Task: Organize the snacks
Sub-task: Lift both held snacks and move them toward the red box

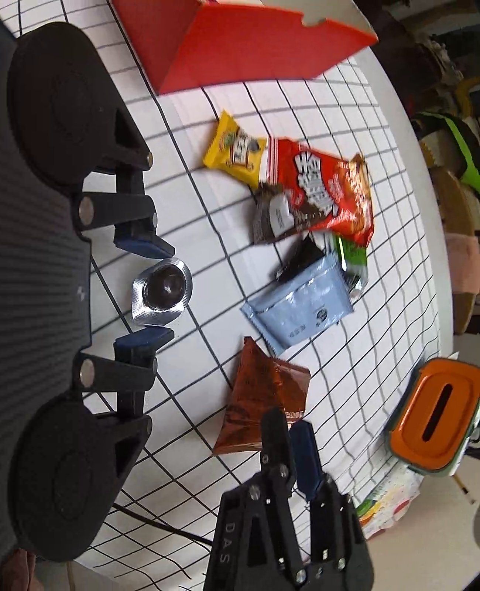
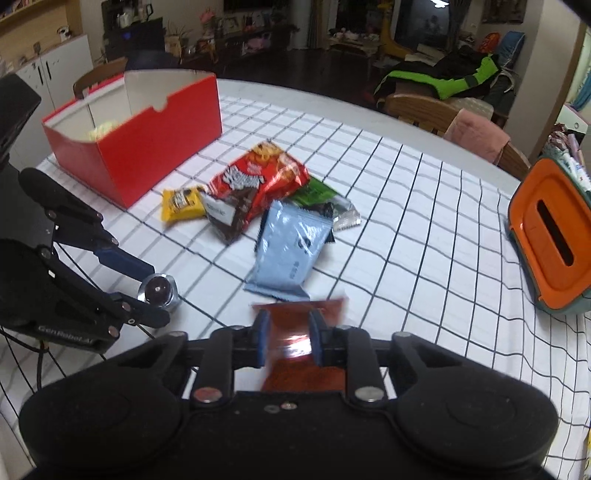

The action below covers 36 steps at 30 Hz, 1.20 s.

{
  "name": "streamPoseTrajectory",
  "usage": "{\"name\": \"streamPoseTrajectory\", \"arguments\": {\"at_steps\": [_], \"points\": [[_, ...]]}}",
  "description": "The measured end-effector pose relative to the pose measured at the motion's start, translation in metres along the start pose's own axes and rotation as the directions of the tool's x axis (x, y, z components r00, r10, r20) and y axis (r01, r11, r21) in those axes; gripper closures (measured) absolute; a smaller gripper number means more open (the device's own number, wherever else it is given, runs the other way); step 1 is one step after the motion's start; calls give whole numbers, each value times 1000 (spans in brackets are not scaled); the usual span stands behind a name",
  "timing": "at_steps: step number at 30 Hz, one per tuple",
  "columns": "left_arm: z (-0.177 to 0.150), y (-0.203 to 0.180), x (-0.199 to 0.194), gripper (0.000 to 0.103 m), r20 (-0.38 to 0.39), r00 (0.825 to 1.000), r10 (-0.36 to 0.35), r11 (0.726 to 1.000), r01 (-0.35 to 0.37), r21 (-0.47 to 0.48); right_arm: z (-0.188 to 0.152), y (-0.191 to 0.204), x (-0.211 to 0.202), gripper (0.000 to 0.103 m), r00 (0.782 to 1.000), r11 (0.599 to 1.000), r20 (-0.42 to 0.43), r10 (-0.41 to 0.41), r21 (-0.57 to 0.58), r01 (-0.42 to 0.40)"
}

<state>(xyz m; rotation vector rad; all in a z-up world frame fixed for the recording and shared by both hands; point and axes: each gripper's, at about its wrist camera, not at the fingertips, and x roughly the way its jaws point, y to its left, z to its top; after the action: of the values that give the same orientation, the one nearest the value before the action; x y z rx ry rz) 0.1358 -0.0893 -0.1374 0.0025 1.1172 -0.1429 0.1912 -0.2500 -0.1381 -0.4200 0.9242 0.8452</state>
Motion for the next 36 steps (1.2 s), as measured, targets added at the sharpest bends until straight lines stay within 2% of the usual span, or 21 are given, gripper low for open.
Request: {"name": "streamPoseTrajectory", "arguments": {"at_steps": [2,5,8,9,10,11,12,14,21,24,31,36], "points": [[-2,5,-5,63,4,1000,5,1000,-5,-8,0,5,0,83,1000,999,-17,-10,-39,10],[-5,12,-9,63,8,1000,9,1000,-8,-23,-2,6,6,82,997,996,-30,-70,-66,68],[-8,18,-13,63,10,1000,0,999,0,-49,-3,-4,13,70,997,998,-52,-59,-29,58],[-10,20,-14,63,9,1000,-2,998,2,-55,-4,-7,16,61,997,998,-55,-62,-20,61],[-11,21,-15,63,9,1000,-3,998,4,-59,-5,-9,18,44,997,998,-52,-65,-12,64],[-12,22,-16,63,10,1000,-4,998,5,-61,-6,-10,20,31,997,998,-43,-66,-7,66],[-13,23,-17,63,10,1000,-4,998,5,-64,-7,-11,20,12,998,998,-30,-57,-3,57],[-16,26,-19,63,12,1000,-3,997,4,-72,-6,-10,25,15,999,1000,-41,-27,-14,26],[-20,33,-23,63,13,1000,-5,995,6,-98,-5,3,60,21,989,994,-145,-41,-102,26],[-22,34,-25,63,14,1000,-5,995,6,-99,-6,4,69,30,984,994,-171,-52,-106,34],[-24,36,-27,63,20,1000,-4,995,6,-98,-6,0,68,51,984,999,-171,-40,-40,34],[-24,40,-31,63,28,1000,-4,995,7,-102,-5,3,58,53,987,998,-152,-55,4,56]]}}
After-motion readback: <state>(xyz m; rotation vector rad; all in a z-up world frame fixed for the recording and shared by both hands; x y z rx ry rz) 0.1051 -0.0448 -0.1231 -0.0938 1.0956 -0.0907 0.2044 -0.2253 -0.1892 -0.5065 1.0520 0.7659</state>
